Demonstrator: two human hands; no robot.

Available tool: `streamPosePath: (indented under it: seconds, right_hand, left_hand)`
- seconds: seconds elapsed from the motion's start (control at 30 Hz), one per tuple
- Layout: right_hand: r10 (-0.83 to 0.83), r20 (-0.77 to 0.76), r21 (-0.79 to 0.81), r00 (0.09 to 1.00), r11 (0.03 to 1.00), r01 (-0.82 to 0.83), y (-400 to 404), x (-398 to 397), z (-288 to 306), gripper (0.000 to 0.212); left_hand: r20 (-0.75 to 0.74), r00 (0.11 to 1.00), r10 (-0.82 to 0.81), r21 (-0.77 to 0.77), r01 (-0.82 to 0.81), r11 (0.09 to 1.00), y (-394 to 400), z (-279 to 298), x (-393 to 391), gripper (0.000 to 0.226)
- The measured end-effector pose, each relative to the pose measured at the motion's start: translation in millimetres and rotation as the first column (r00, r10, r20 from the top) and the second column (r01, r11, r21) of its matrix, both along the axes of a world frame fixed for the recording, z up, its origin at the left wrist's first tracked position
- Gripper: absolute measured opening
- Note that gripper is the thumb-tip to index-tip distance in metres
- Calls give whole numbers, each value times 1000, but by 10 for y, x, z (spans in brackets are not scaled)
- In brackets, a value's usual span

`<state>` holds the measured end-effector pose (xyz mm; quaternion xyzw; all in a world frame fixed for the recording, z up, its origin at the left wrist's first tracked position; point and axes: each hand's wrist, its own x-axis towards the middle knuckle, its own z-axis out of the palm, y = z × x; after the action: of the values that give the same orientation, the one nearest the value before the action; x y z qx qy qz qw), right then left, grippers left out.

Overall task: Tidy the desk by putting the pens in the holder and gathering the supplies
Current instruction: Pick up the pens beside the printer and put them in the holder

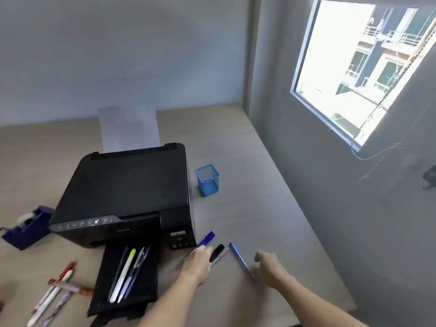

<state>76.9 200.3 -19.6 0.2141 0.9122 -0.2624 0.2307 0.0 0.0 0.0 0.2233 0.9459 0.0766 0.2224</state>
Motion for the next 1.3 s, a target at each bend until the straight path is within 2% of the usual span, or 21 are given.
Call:
streamPosePath:
  seconds: [0.07, 0.17, 0.3, 0.37, 0.43, 0.5, 0.6, 0.67, 0.73, 0.87, 0.97, 1.07, 1.17, 1.3]
  right_hand:
    - [-24, -25, 1, 999, 1000, 24, -32, -47, -71, 12]
    - [2, 8, -2, 1000, 1000, -2, -115, -136, -132, 16]
    - [38, 46, 5, 998, 999, -38, -100, -326, -196, 4]
    - [-10, 70, -27, 997, 1000, 12, -85, -402, -200, 5]
    - [-97, 107, -63, 989, 993, 105, -64, -446, -189, 16]
    - [-202, 119, -133, 972, 967, 217, -14, -437, -173, 9]
    - [-419, 94, -258, 903, 866, 429, 23, -344, -131, 23]
    - [-568, 125, -367, 813, 735, 570, 21, -291, -113, 24]
    - [-634, 177, -452, 753, 627, 634, 4, -260, -141, 30]
    - [-715, 219, -500, 664, 502, 706, -105, -283, -260, 33]
    - [-680, 250, -469, 689, 537, 701, -207, -297, -328, 25]
    - [-649, 237, -407, 723, 609, 680, -340, -362, -373, 21]
    - [-627, 170, -322, 760, 694, 644, -458, -495, -431, 49]
    - [-559, 67, -227, 826, 798, 559, -540, -685, -299, 49]
  left_hand:
    - [-17, 999, 47, -63, -48, 997, 36, -96, 8, 24]
    - [-9, 997, 73, -133, -74, 988, 36, -150, 33, 22]
    - [28, 992, 120, -158, -114, 981, 80, -203, -28, 31]
    - [56, 981, 183, -147, -173, 974, 107, -216, -51, 36]
    - [41, 978, 205, -108, -199, 974, 144, -245, -76, 34]
    - [10, 983, 183, -90, -181, 979, 193, -278, -110, 33]
    - [-116, 965, 233, -88, -244, 966, 314, -221, -172, 32]
    - [-150, 960, 235, -103, -251, 962, 393, -230, -224, 33]
    - [-128, 957, 260, -133, -276, 952, 453, -245, -265, 28]
    - [-65, 970, 236, -213, -245, 946, 410, -245, -308, 19]
    - [-92, 983, 161, -225, -178, 958, 413, -322, -316, 35]
    - [-17, 970, 241, -161, -240, 957, 451, -216, -322, 28]
    - [68, 950, 305, 53, -309, 950, 431, 59, -278, 24]
    - [240, 933, 268, 379, -344, 859, 292, 481, -271, 17]
